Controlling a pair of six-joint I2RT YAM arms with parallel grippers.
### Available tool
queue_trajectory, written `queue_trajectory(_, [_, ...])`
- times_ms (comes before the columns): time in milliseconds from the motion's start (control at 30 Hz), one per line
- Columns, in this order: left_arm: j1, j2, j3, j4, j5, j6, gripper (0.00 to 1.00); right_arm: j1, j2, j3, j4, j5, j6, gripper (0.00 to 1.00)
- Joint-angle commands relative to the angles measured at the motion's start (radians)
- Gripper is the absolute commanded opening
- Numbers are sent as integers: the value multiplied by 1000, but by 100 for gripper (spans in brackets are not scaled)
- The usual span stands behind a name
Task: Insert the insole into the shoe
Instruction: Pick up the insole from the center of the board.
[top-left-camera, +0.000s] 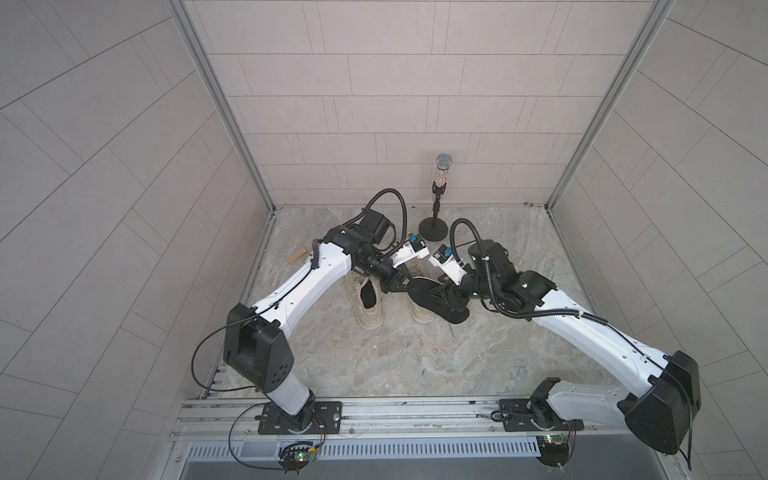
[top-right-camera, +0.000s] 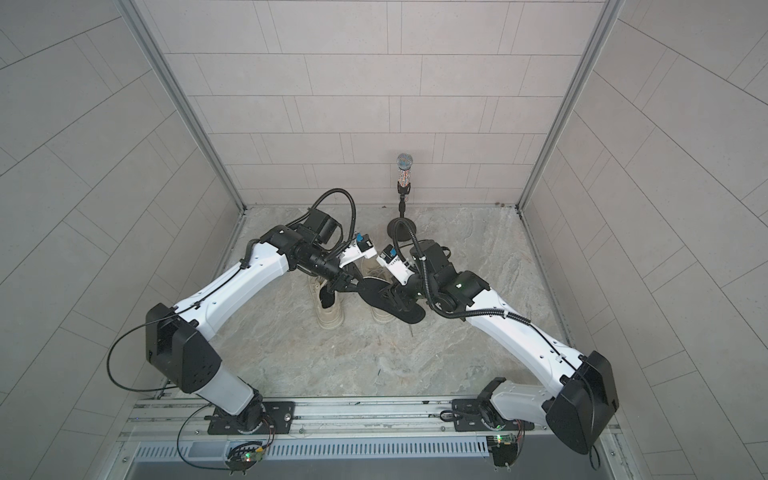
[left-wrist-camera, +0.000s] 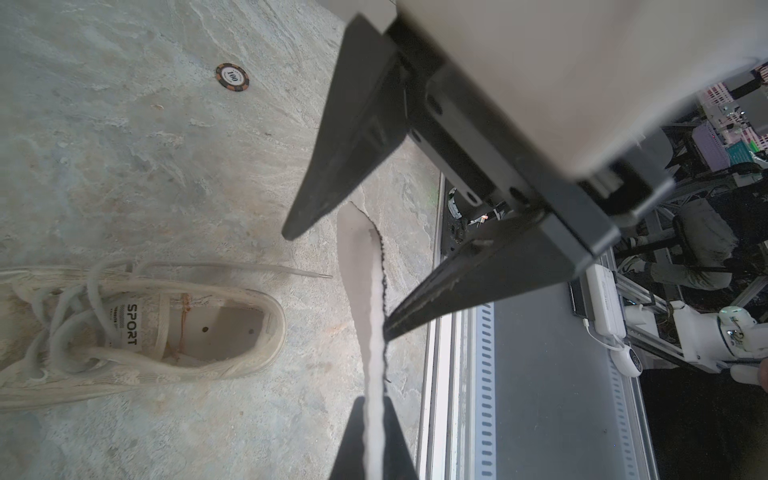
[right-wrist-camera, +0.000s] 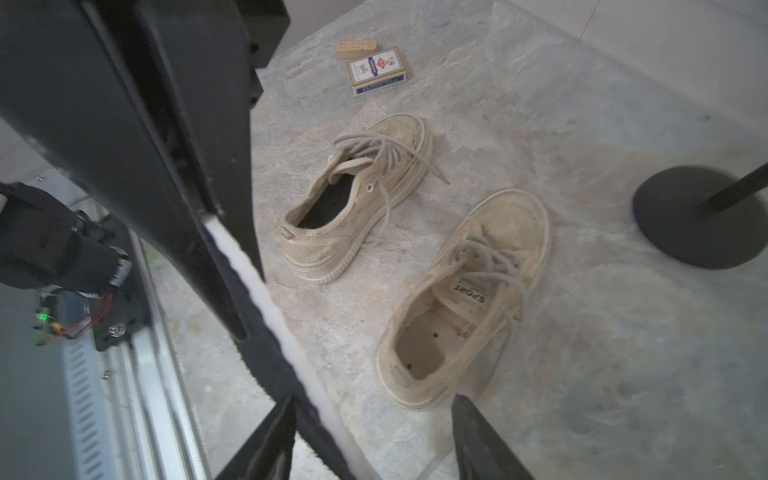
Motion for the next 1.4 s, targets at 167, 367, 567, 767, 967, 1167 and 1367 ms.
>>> queue_trajectory(167, [39, -4, -2, 107, 23, -383, 0, 63, -31, -62, 73, 59, 58, 47])
queue_trajectory(367, [58, 13, 1, 68, 70, -497, 0, 186, -54, -140, 205, 284, -17, 64])
queue_trajectory(567, [60, 6, -18, 60, 145, -553, 0, 246, 0, -161, 286, 526, -94, 68])
queue_trajectory(767, [68, 3, -26, -6, 167, -508, 0, 253, 26, -178, 325, 679, -157, 70])
queue_trajectory(967, [85, 13, -18, -24, 179, -493, 0, 253, 2, -227, 351, 746, -179, 68])
queue_trajectory(1167, [100, 24, -12, -29, 159, -486, 0, 253, -49, -272, 384, 732, -171, 52])
queue_trajectory(1367, [114, 49, 4, -29, 58, -493, 2, 251, -81, -261, 315, 693, -131, 45])
